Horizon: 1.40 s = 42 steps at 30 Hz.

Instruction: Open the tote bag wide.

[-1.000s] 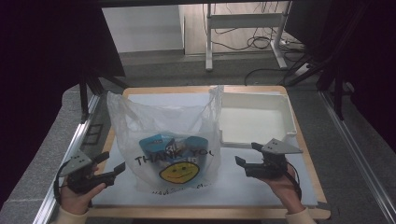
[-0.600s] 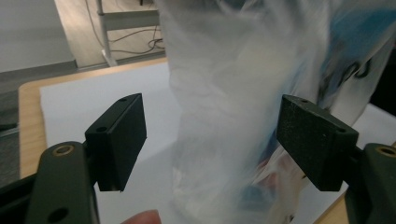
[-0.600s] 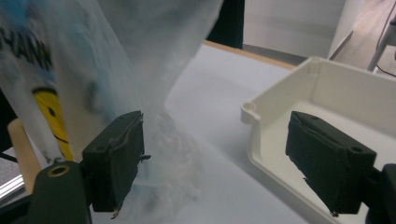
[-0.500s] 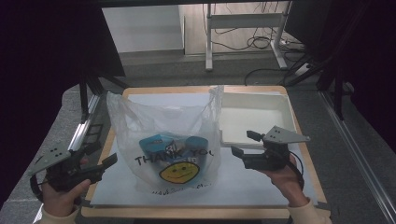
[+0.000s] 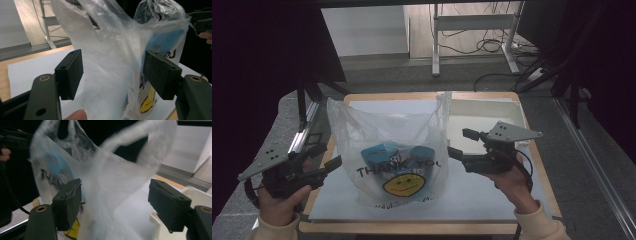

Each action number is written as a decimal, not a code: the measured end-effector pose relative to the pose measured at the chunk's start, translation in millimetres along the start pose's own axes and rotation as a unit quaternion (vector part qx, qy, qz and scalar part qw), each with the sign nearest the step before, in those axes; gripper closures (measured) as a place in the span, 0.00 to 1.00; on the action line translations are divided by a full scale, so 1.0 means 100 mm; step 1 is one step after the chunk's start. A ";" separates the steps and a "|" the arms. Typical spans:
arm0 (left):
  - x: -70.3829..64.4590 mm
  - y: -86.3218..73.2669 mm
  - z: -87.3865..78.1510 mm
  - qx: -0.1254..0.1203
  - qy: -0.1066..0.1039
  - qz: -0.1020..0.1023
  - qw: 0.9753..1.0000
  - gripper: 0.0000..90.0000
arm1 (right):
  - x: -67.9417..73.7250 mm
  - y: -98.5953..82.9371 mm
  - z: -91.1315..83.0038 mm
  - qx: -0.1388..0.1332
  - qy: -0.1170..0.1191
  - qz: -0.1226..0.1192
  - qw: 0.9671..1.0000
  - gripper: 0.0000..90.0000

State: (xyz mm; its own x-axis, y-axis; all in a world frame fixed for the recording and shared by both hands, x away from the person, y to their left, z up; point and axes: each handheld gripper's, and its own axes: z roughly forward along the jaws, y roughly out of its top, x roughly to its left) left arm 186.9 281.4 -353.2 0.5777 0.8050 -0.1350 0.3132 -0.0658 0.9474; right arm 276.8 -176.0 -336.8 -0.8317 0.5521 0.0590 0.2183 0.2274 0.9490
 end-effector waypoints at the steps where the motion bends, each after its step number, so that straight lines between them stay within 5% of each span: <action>1: 0.00 0.00 0.00 0.000 0.000 0.000 1.000 0.37 | 0.00 0.00 0.00 0.000 0.000 0.000 1.000 0.30; 8: -0.01 0.11 0.13 0.004 0.011 0.001 1.000 0.41 | 0.09 0.21 0.14 -0.003 0.011 -0.007 1.000 0.33; 11: 0.02 0.13 0.20 0.006 0.015 0.001 1.000 0.54 | 0.09 0.26 0.22 0.001 0.010 -0.003 1.000 0.38; 15: 0.03 0.13 0.28 0.006 0.012 0.000 1.000 0.70 | 0.07 0.28 0.32 0.009 0.015 0.004 1.000 0.55; 18: 0.04 0.10 0.33 0.008 0.006 0.003 1.000 0.88 | 0.05 0.28 0.37 0.013 0.021 0.005 1.000 0.77; 21: 0.04 0.09 0.35 0.010 0.001 0.006 1.000 0.96 | 0.04 0.27 0.38 0.011 0.020 0.005 1.000 0.86; 24: 0.03 0.06 0.37 0.014 -0.002 0.012 1.000 0.99 | 0.06 0.25 0.39 0.012 0.027 -0.003 1.000 0.96; 32: 0.01 -0.04 0.40 0.016 -0.008 0.006 1.000 1.00 | 0.12 0.13 0.42 0.018 0.009 -0.026 0.999 0.98; 42: -0.04 -0.13 0.34 0.015 -0.025 0.000 1.000 1.00 | 0.19 -0.03 0.37 0.011 0.015 -0.019 1.000 0.98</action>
State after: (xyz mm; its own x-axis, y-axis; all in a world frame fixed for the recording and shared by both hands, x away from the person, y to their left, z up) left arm 205.9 259.5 -375.3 0.6143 0.7746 -0.1502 0.3349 -0.0836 0.9385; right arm 279.5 -136.9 -349.8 -0.8546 0.5182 0.0335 0.1982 0.2659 0.9434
